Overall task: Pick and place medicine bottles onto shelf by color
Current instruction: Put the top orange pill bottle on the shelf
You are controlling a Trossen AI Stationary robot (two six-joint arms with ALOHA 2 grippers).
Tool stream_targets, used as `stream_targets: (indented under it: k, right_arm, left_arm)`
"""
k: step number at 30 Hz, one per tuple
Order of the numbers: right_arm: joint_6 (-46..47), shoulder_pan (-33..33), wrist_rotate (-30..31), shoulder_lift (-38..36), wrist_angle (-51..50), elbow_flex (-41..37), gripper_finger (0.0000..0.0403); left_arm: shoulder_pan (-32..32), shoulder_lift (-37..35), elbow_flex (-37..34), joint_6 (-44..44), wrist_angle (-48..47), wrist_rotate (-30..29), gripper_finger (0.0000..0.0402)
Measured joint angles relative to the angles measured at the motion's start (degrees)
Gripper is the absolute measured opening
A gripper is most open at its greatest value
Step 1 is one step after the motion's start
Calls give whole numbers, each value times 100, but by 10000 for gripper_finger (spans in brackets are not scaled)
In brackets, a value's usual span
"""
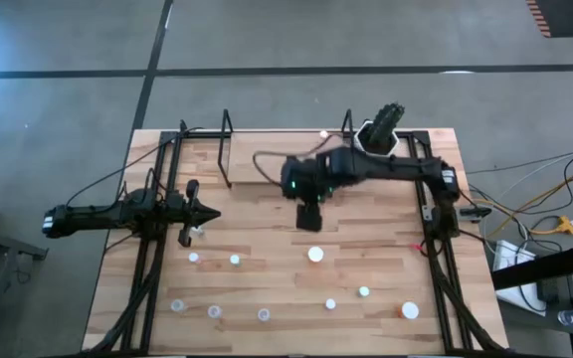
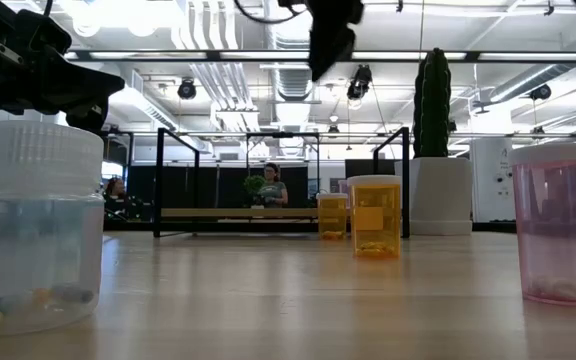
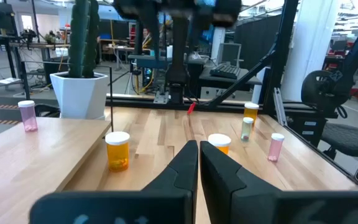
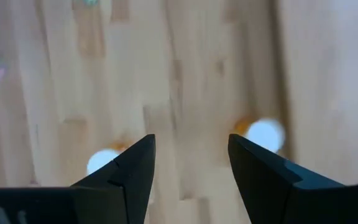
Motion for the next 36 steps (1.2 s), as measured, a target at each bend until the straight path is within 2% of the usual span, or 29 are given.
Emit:
stream_targets:
  k: [6, 10, 13, 20, 25, 31, 36]
  right_arm:
    - [944, 77, -78, -649, 850, -1767, 195]
    - [1345, -15, -199, -960, 1326, -2535, 209]
    - [1501, -94, -299, -1078, 1580, -2879, 236]
    - [1516, -361, -322, -1000, 1888, -3237, 306]
    - [1794, -731, -343, -759, 2055, -3335, 341]
    - [2209, -1101, -318, -483, 2579, -3290, 347]
    - [2526, -1348, -240, -136, 2580, -3250, 343]
  left_arm:
    - [-1, 0, -1, 0, -2, -2, 0]
    - [0, 2, 0, 0, 0, 0, 0]
    - [-1, 2, -1, 0, 1, 0, 0]
    - [-1, 0, 0, 0, 0, -1, 0]
    - [-1, 0, -1, 0, 0, 0, 0]
    - [0, 0, -1, 0, 0, 0, 0]
    - [0, -7, 0, 0, -1, -1, 0]
